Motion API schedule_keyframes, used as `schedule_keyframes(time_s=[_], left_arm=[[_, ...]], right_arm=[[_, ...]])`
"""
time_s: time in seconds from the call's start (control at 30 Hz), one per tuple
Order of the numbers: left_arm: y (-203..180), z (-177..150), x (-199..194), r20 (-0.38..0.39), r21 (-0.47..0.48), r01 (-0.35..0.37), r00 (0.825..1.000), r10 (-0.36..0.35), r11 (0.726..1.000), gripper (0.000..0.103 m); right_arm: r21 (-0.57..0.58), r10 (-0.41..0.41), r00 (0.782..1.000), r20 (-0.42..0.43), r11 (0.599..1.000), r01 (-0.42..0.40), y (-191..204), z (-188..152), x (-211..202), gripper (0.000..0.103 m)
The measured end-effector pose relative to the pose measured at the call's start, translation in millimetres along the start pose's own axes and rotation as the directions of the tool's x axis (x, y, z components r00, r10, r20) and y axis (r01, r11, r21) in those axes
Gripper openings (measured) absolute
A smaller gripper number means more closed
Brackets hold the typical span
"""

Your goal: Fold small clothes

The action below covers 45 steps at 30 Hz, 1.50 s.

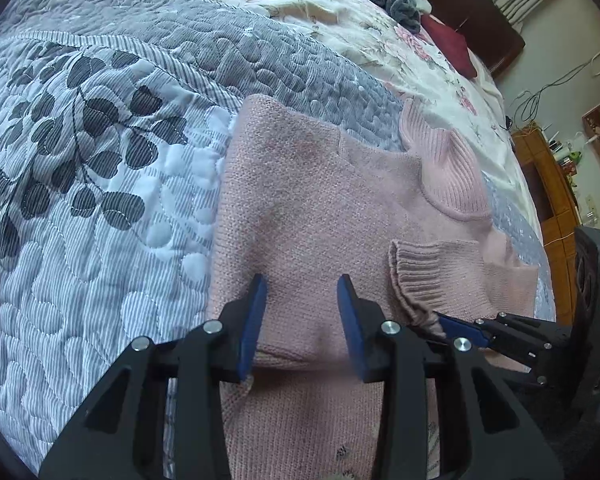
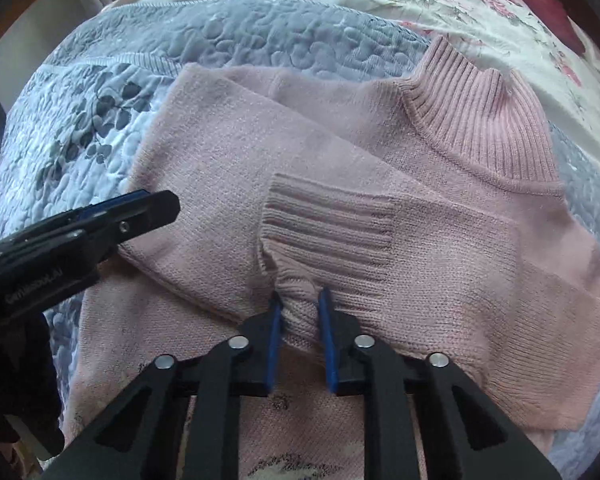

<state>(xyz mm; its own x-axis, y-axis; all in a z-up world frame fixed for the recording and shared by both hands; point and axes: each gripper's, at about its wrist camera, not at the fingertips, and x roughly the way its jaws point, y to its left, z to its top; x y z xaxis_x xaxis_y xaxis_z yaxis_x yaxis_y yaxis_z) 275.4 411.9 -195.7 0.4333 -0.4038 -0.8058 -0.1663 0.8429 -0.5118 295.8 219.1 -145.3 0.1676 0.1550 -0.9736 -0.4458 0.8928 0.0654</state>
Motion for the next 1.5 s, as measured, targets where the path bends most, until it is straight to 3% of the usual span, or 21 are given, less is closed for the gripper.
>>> schedule_keyframes(time_s=[0.13, 0.27, 0.47, 0.7, 0.9, 0.97, 1.0, 1.1, 1.2, 1.33, 1.5], left_arm=[[-1, -1, 1, 0.005, 0.004, -0.011, 1.000, 0.011, 1.000, 0.037], [-4, -1, 3, 0.007, 0.013, -0.030, 1.000, 0.030, 0.999, 0.037], [-9, -1, 5, 0.014, 0.034, -0.066, 0.998, 0.066, 0.997, 0.037], [-11, -1, 6, 0.014, 0.044, -0.093, 0.996, 0.092, 0.995, 0.037], [-17, 1, 8, 0.000, 0.069, -0.130, 0.991, 0.131, 0.989, 0.037], [-20, 3, 4, -0.007, 0.078, -0.145, 0.989, 0.146, 0.986, 0.037], [-23, 5, -1, 0.001, 0.077, -0.158, 0.987, 0.158, 0.984, 0.037], [-40, 7, -21, 0.069, 0.108, -0.157, 0.986, 0.150, 0.982, 0.037], [-70, 8, -26, 0.087, 0.172, -0.131, 0.989, 0.118, 0.976, 0.039], [-104, 1, -5, 0.038, 0.244, -0.093, 0.996, 0.086, 0.965, 0.042], [-96, -11, 29, -0.023, 0.228, -0.124, 0.991, 0.133, 0.966, 0.042]], right_arm=[[0.108, 0.132, 0.989, 0.071, 0.984, -0.139, -40, -10, -30, 0.013], [0.230, 0.229, 0.954, 0.192, 0.935, -0.270, -96, -25, -70, 0.013], [0.359, 0.174, 0.937, 0.303, 0.890, -0.281, -176, -52, -111, 0.013], [0.513, 0.083, 0.963, 0.256, 0.832, -0.209, -259, -94, -99, 0.013], [0.605, 0.138, 0.981, 0.135, 0.773, -0.191, -297, -125, -54, 0.016], [0.598, 0.133, 0.981, 0.144, 0.778, -0.193, -298, -133, -58, 0.016], [0.588, 0.104, 0.984, 0.144, 0.791, -0.169, -295, -134, -64, 0.022], [0.521, -0.023, 0.986, 0.163, 0.851, -0.066, -283, -128, -90, 0.022], [0.457, -0.009, 0.979, 0.202, 0.885, -0.086, -267, -111, -103, 0.022], [0.416, 0.023, 0.978, 0.206, 0.903, -0.109, -254, -92, -93, 0.022], [0.431, 0.000, 0.991, 0.133, 0.900, -0.058, -258, -98, -62, 0.022]])
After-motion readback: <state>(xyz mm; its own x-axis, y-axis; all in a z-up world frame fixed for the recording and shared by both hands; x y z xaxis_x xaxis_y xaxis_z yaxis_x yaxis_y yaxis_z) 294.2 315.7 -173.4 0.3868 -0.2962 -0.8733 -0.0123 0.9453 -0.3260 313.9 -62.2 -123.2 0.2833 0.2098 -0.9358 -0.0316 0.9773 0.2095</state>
